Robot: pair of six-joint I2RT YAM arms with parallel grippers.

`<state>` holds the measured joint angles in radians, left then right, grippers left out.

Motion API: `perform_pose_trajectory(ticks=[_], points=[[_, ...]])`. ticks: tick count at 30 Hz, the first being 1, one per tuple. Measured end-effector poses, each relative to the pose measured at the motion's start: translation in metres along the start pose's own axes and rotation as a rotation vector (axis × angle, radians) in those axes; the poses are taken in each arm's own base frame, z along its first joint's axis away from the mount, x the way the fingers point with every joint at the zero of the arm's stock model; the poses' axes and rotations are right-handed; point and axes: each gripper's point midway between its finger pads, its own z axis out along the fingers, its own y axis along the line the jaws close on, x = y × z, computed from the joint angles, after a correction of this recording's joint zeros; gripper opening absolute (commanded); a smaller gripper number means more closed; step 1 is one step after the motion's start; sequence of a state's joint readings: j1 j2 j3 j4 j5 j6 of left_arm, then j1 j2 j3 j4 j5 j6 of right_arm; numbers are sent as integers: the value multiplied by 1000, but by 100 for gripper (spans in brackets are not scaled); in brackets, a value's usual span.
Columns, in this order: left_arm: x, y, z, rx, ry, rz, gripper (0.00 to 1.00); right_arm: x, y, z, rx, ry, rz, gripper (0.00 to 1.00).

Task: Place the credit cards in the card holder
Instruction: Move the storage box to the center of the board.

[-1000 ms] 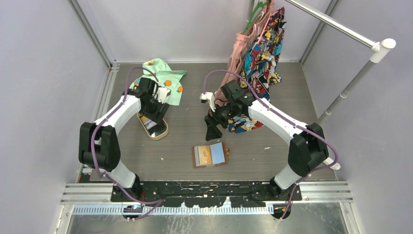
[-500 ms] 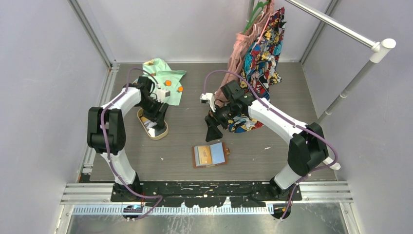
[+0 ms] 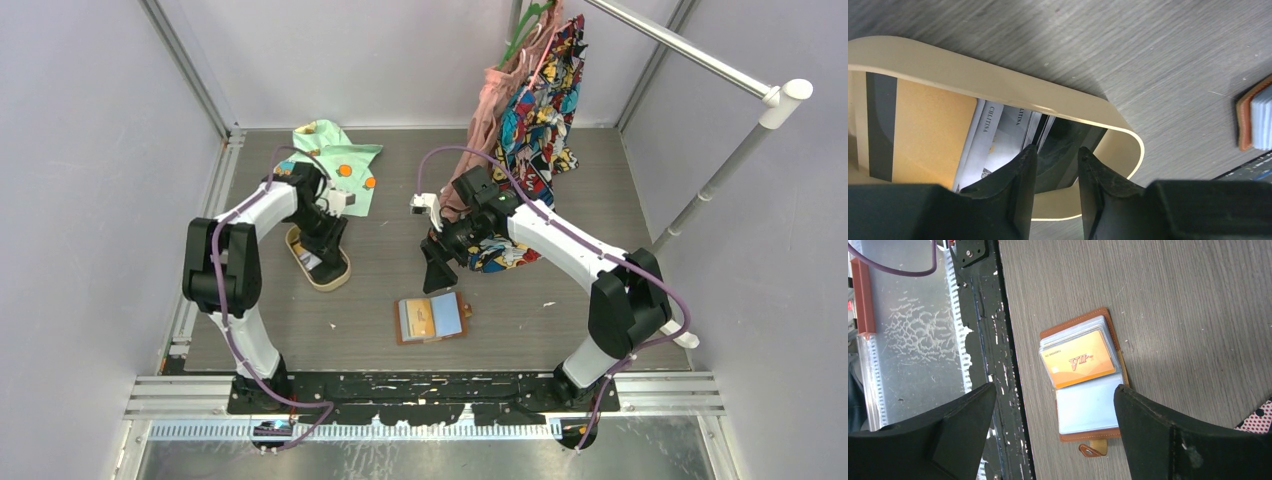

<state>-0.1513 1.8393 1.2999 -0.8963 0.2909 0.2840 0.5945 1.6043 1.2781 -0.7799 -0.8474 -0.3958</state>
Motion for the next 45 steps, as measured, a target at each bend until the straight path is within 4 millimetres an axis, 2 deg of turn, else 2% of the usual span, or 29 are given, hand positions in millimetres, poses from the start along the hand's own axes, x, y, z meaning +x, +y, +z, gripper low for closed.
perform_pose_trajectory(ticks=[9,16,22,30,35,37,40,43,45], points=[[1,-27,8,53,39,-183,29,2,-2,2,-2,8,7,93],[-23,-50,18,88,-12,-369,32,6,-6,4,8,21,10,93],[-52,-80,28,143,-82,-444,35,7,-9,5,16,29,12,93],[-101,-97,40,220,-207,-551,36,6,-15,1,35,18,31,90],[-143,-108,42,273,-314,-559,39,3,-26,0,65,-23,62,90],[-153,-110,35,281,-369,-541,42,4,-28,1,73,-37,79,89],[-149,-114,11,263,-448,-495,43,3,-31,1,90,-60,112,87],[-136,-111,-33,214,-568,-428,48,-8,-37,3,122,-96,134,85],[-126,-100,-67,154,-673,-399,54,-17,-42,4,156,-124,145,83]])
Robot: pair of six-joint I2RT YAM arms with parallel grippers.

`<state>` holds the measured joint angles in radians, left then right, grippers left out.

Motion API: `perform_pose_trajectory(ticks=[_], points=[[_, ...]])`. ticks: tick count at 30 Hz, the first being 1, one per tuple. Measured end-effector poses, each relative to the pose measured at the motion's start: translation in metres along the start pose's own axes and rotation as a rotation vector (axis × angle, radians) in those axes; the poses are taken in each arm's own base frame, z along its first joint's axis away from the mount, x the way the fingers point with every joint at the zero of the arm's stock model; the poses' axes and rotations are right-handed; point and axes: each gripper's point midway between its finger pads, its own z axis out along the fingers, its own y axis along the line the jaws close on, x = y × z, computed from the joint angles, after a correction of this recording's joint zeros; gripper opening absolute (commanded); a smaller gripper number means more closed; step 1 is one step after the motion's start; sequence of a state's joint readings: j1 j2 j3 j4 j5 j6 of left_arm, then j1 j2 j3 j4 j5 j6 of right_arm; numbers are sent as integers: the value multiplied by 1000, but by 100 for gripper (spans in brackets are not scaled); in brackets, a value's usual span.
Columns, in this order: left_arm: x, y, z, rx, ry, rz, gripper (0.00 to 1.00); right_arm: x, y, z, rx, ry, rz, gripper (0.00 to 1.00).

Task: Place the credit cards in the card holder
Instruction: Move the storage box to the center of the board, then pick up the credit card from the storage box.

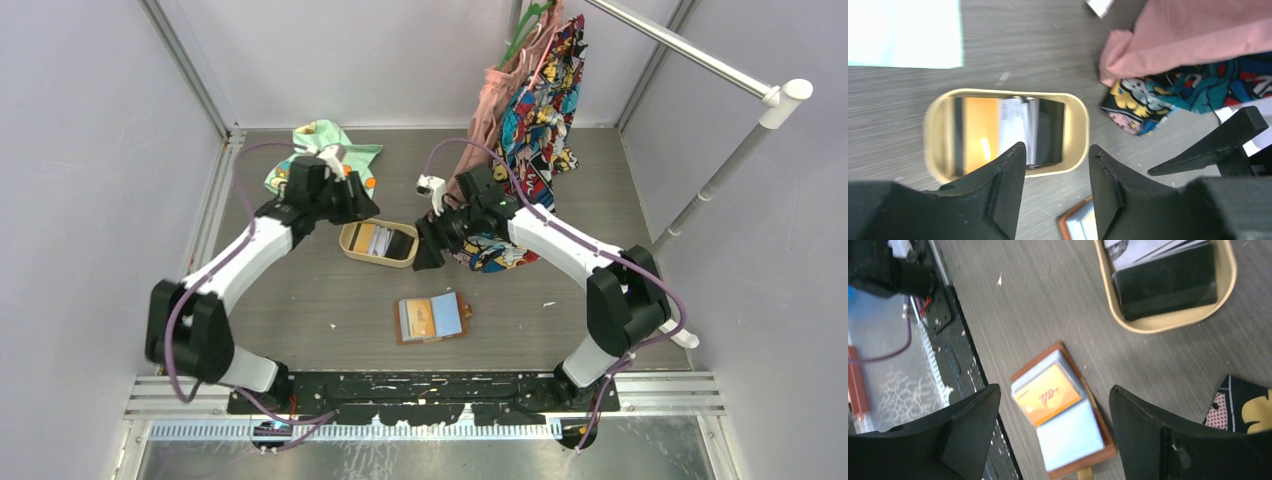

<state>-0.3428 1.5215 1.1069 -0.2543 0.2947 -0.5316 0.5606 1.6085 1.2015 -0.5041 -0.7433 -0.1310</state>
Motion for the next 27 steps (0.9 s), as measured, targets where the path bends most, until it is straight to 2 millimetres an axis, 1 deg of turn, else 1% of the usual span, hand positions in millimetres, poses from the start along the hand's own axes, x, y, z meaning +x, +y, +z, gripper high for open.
perform_pose_trajectory(ticks=[2,3,4,5,7,9,11,12,13,15,19,23,27], points=[[-13,13,-24,-43,-103,28,62,-11,-2,7,26,-29,31,81],[-17,23,-32,-66,-144,33,64,-19,-4,12,40,-46,58,79],[-18,33,-37,-86,-168,27,64,-29,-7,19,52,-65,86,78],[-16,48,-39,-116,-189,10,65,-39,-12,27,65,-84,115,78],[-7,72,-36,-163,-180,-21,65,-59,-25,46,93,-120,180,75],[4,95,-27,-209,-146,-58,65,-73,-40,66,126,-149,250,70],[10,107,-18,-226,-121,-79,63,-80,-53,83,158,-166,331,63],[12,112,-13,-230,-108,-89,62,-84,-61,92,170,-174,372,62],[15,117,-7,-233,-90,-101,61,-87,-67,100,182,-184,412,61],[21,123,3,-233,-63,-116,57,-87,-79,111,203,-190,482,59],[27,127,16,-224,-22,-145,44,-78,-91,128,233,-184,601,55],[25,126,21,-214,-13,-151,30,-71,-96,137,261,-180,677,55],[26,126,21,-213,-10,-163,20,-68,-91,146,265,-173,713,54]])
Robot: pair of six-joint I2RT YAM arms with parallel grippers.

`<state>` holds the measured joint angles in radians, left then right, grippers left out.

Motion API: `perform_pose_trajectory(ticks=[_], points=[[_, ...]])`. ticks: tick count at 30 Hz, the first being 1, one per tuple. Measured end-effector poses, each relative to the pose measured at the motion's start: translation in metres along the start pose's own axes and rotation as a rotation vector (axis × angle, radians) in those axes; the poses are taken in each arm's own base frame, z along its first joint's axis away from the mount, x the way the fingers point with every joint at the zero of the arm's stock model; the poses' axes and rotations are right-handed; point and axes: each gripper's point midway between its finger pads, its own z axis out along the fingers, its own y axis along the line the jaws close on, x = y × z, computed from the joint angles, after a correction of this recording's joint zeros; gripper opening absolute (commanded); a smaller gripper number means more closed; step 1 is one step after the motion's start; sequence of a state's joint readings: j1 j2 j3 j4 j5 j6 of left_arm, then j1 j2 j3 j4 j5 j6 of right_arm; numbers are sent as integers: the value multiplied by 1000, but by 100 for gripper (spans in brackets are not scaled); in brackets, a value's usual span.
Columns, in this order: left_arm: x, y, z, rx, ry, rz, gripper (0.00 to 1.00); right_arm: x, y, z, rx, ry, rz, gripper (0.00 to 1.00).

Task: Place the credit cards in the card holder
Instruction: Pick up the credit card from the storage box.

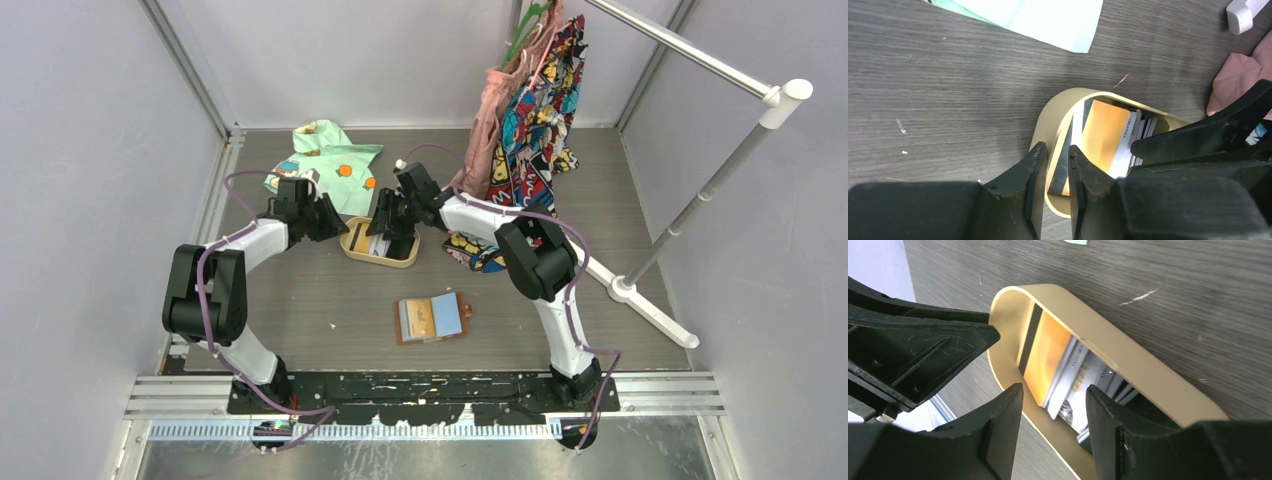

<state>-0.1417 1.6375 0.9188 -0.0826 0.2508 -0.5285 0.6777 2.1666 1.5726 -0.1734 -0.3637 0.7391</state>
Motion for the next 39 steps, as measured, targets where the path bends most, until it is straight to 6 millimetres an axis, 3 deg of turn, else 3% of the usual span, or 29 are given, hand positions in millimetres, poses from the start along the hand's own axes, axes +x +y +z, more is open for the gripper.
perform_pose_trajectory(ticks=[9,19,34,39], points=[[7,3,-1,-18,14,-66,12,6,9,12,-15,12,42,54],[30,-7,-11,-5,42,-101,11,4,27,12,-149,28,135,47],[45,-28,-30,40,54,-99,11,20,14,18,-68,84,99,45],[54,-25,-30,33,73,-116,11,24,15,21,-68,104,77,31]])
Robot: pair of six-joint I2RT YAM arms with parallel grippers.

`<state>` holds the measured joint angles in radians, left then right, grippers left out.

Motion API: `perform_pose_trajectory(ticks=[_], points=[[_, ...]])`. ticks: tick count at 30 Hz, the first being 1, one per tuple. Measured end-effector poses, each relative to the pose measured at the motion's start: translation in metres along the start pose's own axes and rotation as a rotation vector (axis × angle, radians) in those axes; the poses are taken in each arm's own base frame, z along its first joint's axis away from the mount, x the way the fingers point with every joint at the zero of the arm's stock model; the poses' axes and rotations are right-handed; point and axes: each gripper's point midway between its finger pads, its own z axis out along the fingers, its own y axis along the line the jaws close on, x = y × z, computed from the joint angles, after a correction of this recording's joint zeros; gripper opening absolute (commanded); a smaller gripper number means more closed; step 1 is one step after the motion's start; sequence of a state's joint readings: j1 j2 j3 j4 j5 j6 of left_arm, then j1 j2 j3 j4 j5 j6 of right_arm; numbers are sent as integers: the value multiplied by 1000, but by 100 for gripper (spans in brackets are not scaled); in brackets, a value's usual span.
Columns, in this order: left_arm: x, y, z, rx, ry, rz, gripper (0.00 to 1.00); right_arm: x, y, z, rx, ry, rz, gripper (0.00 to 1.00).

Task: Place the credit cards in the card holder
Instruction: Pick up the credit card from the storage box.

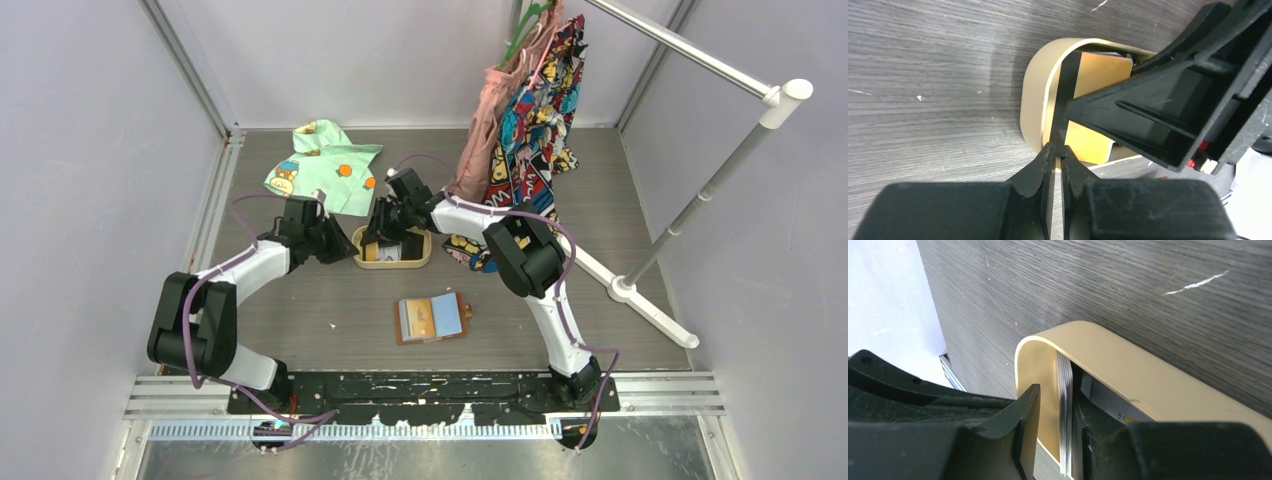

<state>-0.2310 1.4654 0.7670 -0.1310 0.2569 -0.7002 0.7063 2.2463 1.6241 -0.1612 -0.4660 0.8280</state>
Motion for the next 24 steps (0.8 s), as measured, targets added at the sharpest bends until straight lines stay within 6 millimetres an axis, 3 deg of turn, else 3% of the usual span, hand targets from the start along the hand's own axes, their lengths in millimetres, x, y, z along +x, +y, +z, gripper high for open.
perform_pose_trajectory(ticks=[5,9,12,16,24], points=[[2,-2,-8,7,-8,6,15,5,-5,4,9,20,-22,11],[-5,-8,-27,15,-55,38,17,3,-6,1,3,31,-49,6],[-11,-15,-43,34,-98,64,18,1,-6,-3,-20,45,-63,7],[-12,-18,-57,49,-131,90,18,-1,-8,-12,-57,71,-78,15],[-1,-9,-60,24,-111,89,19,-5,-4,-21,-93,85,-82,26]])
